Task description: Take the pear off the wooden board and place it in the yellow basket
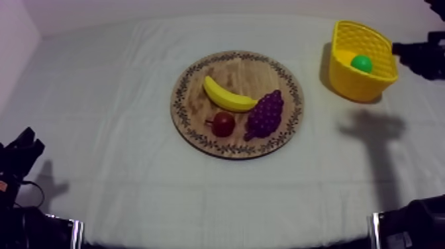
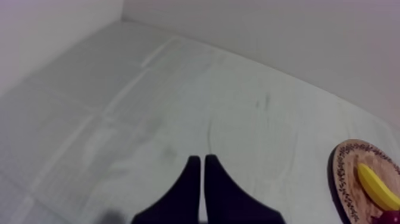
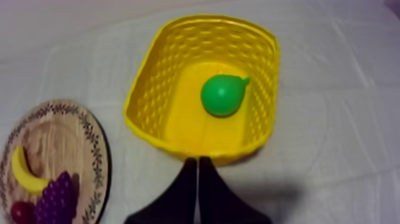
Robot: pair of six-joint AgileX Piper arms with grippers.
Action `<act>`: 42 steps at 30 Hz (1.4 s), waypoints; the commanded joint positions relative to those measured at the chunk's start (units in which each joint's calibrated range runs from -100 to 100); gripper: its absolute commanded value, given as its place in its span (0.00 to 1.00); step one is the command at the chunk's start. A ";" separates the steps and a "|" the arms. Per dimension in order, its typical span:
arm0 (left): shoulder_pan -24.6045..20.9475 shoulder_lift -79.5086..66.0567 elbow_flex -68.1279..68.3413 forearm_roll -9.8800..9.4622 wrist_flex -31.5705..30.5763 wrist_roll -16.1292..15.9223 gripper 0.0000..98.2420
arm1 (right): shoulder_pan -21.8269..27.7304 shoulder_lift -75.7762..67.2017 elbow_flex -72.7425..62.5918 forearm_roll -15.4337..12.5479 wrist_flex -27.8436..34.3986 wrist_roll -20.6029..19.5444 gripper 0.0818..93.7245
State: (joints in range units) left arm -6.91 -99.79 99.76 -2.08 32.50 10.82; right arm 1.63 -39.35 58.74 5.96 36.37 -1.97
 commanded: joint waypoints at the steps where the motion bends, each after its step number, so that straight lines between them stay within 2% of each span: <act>1: -0.01 -0.04 0.02 0.00 0.00 0.00 0.00 | -0.40 -9.83 7.43 -0.22 -0.37 0.52 0.00; 9: -0.01 -0.04 0.02 0.00 0.00 0.00 0.00 | -2.92 -29.33 21.87 0.42 1.13 0.51 0.00; 14: -0.01 -0.04 0.02 0.00 0.00 0.00 0.00 | -1.86 -40.59 32.53 -2.14 0.12 2.75 0.00; 20: -0.01 -0.04 0.02 0.00 0.00 0.00 0.00 | -0.10 -52.98 39.13 -5.01 3.65 3.77 0.01; 26: -0.01 -0.04 0.02 0.00 0.00 0.02 0.00 | 0.43 -55.93 40.30 -6.37 4.17 2.73 0.01; 35: -0.01 -0.04 0.02 0.00 0.00 0.00 0.00 | 0.51 -56.31 41.01 -7.08 1.03 10.98 0.01; 42: -0.01 -0.04 0.02 0.00 0.00 0.00 0.00 | 0.51 -56.32 41.04 -7.11 0.90 12.57 0.01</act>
State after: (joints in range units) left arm -6.91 -99.79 99.76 -2.08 32.50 10.82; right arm 2.13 -95.62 99.76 -1.14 37.31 10.57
